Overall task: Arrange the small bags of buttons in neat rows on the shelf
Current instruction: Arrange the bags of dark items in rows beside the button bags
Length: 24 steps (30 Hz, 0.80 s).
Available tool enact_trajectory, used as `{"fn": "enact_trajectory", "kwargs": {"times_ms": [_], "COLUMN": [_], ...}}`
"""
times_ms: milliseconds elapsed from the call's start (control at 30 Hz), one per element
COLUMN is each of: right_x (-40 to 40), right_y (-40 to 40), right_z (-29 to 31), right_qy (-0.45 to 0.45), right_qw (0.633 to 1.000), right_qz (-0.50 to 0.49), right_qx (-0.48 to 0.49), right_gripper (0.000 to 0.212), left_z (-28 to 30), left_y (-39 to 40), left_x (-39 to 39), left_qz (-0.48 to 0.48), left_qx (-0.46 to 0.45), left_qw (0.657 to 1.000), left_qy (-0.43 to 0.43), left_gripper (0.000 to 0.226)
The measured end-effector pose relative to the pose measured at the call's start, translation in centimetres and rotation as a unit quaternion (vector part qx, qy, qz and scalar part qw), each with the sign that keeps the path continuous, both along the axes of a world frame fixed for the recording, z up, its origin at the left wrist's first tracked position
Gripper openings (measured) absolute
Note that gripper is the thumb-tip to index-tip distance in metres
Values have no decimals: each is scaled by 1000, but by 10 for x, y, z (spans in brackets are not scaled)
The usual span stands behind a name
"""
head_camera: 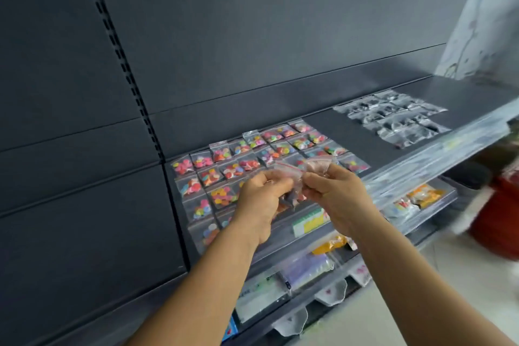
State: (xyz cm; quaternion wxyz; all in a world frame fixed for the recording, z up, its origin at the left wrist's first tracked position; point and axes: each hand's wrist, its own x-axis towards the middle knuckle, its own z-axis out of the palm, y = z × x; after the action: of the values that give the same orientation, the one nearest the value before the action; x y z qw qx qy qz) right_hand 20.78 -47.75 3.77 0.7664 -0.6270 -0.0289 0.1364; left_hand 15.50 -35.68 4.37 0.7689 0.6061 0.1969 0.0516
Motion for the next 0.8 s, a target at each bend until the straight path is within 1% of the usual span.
{"fn": "enact_trajectory", "kwargs": {"times_ms": [100,267,400,500,600,700,733,800], "right_x": [12,34,52,67,85,110,120,146], "right_y": [-48,-121,-169,-199,-224,-249,-258,-273], "right_z": [3,5,0,-4,-7,-9,-10,-12], "right_qy": [-6,-25,-25,-13,3,-1,-4,-5], "right_qw": [1000,997,991,986,986,983,981,979], "right_qz": [-11,-69,-131,-165,-169,-182,-190,-197], "right_qx": [12,-19,-33,-22,-6,-12,-22,-44], "right_gripper": [11,12,9,12,9,16,14,3], "left_z": [2,2,-8,-14,-15,-16,-17,-19], "left_y": [-48,-117,-157,-183,-210,-238,-246,-262], "left_x": [22,52,82,108,137,174,188,217], "left_qz": [-32,-92,-137,-164,-168,-155,-150,-150], "left_qx": [21,62,127,137,121,124,138,161], "left_qw": [999,992,981,976,976,977,975,971], "left_qy": [-13,-54,-44,-43,-63,-79,-85,-95], "left_gripper": [7,8,4,4,7,12,14,16]}}
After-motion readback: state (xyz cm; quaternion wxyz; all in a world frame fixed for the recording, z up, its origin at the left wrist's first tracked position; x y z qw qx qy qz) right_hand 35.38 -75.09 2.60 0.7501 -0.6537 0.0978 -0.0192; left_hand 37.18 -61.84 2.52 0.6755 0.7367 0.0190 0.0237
